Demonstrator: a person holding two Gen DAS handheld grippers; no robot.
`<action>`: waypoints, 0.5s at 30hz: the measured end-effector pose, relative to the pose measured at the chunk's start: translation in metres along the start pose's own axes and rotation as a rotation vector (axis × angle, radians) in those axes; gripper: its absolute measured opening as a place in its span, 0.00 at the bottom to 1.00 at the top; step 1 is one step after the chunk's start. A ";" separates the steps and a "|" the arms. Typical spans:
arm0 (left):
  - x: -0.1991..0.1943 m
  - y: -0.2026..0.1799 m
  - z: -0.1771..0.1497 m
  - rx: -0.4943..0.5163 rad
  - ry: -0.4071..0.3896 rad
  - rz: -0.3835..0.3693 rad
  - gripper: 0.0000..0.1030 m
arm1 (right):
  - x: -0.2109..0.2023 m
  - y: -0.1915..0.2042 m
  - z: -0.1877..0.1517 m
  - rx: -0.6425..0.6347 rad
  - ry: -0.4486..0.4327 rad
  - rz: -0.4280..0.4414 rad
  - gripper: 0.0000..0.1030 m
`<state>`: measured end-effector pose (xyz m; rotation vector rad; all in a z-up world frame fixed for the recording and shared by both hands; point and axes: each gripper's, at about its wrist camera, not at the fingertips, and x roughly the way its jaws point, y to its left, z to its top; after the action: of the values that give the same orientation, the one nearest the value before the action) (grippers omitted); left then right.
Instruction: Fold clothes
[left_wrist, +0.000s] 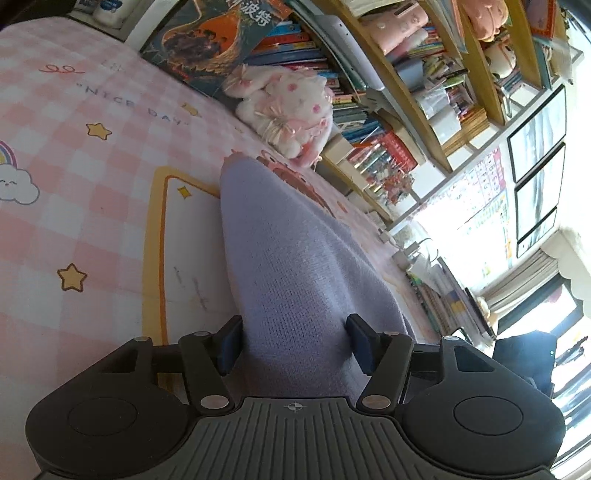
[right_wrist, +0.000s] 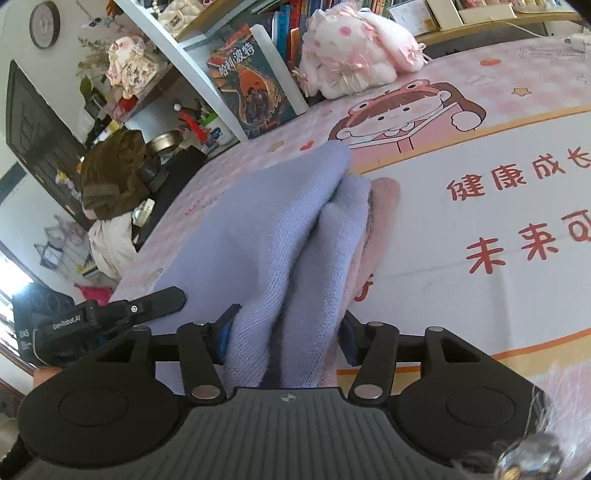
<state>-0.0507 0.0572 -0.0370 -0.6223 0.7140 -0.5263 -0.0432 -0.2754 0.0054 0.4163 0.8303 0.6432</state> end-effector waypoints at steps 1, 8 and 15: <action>0.000 -0.002 0.000 0.010 -0.004 0.004 0.55 | 0.000 0.001 -0.001 -0.005 -0.006 0.005 0.42; -0.010 -0.024 -0.001 0.115 -0.032 0.030 0.50 | -0.013 0.025 -0.005 -0.134 -0.060 -0.033 0.31; -0.025 -0.032 0.002 0.129 -0.065 0.014 0.50 | -0.026 0.042 -0.003 -0.194 -0.097 -0.034 0.31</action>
<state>-0.0730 0.0516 -0.0035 -0.5116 0.6178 -0.5324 -0.0738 -0.2615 0.0420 0.2549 0.6746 0.6605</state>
